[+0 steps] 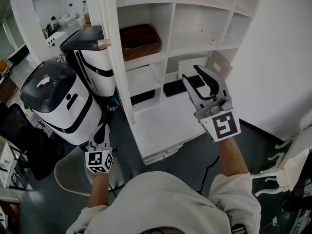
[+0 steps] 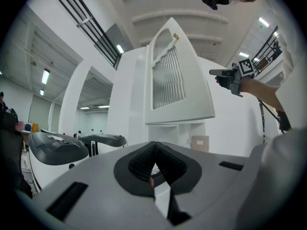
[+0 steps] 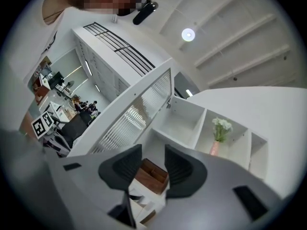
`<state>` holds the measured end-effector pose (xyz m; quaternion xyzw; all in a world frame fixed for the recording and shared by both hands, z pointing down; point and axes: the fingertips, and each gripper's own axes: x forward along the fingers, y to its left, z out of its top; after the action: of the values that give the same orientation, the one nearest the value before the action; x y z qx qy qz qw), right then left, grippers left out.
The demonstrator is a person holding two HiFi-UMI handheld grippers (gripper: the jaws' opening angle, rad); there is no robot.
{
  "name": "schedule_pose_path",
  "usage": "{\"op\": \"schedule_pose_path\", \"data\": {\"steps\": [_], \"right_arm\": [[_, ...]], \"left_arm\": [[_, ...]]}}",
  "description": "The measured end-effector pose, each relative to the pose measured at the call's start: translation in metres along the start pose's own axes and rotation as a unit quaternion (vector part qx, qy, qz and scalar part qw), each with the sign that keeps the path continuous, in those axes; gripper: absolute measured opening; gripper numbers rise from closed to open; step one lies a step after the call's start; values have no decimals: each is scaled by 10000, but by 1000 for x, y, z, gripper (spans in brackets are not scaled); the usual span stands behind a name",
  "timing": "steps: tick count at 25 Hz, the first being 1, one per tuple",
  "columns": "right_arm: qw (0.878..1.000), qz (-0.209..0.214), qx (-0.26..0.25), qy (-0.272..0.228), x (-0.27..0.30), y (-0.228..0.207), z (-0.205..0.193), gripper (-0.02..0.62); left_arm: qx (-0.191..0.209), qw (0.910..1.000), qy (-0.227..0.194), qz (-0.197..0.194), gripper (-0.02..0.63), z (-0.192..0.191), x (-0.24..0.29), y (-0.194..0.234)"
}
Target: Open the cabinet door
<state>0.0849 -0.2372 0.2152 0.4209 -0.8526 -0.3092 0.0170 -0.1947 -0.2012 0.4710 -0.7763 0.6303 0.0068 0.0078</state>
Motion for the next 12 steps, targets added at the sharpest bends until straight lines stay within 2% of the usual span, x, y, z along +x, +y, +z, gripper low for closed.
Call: {"op": "schedule_pose_path", "data": {"steps": [12], "right_arm": [[9994,111,298,158,-3,24,-36,139]], "left_arm": [[48,10000,-1,-24,-2,-1,-1,1]]}}
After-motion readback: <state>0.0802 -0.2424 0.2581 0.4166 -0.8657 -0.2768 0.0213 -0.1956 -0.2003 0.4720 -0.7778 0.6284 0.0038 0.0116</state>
